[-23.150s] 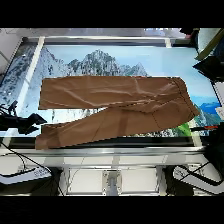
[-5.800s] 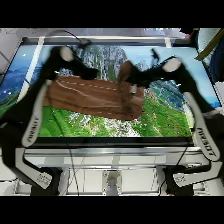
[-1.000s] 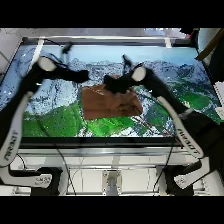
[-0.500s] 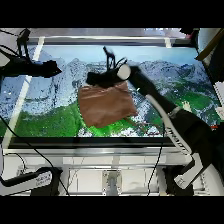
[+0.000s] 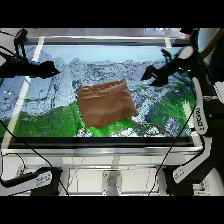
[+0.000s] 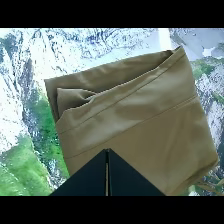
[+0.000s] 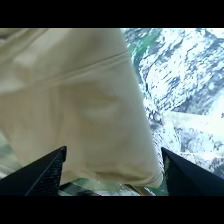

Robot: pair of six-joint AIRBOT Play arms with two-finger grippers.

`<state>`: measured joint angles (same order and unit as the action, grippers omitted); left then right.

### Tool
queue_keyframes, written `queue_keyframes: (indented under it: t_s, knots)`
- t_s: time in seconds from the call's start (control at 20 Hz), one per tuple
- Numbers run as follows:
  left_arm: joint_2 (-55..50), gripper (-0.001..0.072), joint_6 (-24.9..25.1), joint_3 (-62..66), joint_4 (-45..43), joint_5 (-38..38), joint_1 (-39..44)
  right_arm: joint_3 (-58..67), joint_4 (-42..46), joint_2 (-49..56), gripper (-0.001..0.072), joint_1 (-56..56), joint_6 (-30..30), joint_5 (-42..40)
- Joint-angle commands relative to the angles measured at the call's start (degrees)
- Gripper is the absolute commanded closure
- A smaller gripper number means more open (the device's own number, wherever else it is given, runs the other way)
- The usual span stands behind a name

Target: Fold the clothes and pants, and hang the long-sleeved shirts on hangers.

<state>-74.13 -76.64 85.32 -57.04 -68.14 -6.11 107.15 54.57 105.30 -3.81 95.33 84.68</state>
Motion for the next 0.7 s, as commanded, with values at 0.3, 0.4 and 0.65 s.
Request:
queue_keyframes:
  t_s: [0.3, 0.4, 0.65]
  knots:
    - [0.0, 0.0696, 0.0, 0.0, 0.0, -0.1, -0.1, -1.1, -12.2, 17.0, 0.0039, -1.9, -5.0, 1.6]
    - [0.0, 0.0696, 0.0, 0.0, 0.0, -0.1, -0.1, -1.1, -13.5, 19.1, 0.0039, 0.9, -6.3, 1.3]
    - [0.0, 0.0696, 0.0, 0.0, 0.0, -0.1, -0.1, -1.0, -17.2, 21.4, 0.004, 7.2, -7.9, 0.4]
